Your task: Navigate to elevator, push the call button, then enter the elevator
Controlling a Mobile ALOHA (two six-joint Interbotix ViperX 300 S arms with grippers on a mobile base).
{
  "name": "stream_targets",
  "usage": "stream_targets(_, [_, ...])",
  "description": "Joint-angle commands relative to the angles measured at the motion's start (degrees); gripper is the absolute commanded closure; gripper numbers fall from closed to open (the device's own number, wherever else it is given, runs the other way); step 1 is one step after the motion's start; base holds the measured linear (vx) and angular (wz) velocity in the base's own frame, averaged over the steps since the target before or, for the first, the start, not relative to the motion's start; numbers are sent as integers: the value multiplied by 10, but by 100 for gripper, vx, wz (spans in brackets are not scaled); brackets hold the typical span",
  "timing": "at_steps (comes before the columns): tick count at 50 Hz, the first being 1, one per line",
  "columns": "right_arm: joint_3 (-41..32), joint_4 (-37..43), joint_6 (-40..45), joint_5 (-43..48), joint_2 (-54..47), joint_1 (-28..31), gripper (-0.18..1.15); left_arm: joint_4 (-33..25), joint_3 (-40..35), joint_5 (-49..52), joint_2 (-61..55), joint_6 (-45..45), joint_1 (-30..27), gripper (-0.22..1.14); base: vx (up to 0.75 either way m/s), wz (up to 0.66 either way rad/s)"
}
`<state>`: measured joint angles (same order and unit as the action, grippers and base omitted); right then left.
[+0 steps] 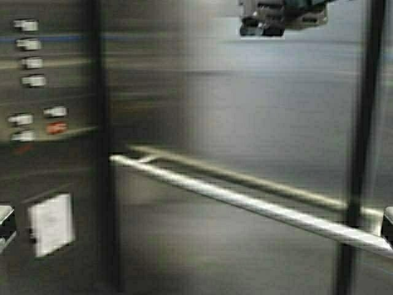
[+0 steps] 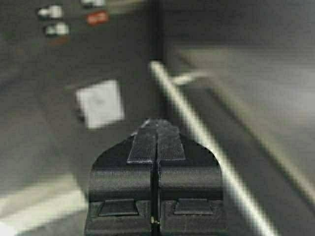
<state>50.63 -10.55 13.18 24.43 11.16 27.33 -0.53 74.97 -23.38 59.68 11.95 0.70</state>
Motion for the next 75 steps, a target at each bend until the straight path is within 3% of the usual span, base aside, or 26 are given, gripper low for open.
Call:
stream_targets(1, [-10,1,-3,7,6,6,91,-1,-10,-2,-3,0,-1,89,9,34])
stream_targets(46, [-10,-2,-4,12,-40,6,91,-4,-3,25,56,8,0,89,16,21])
stream_targets(75, [-76,-2,-11,280,-221,-21,91,-11,-4,27,65,11,0,89,16,13])
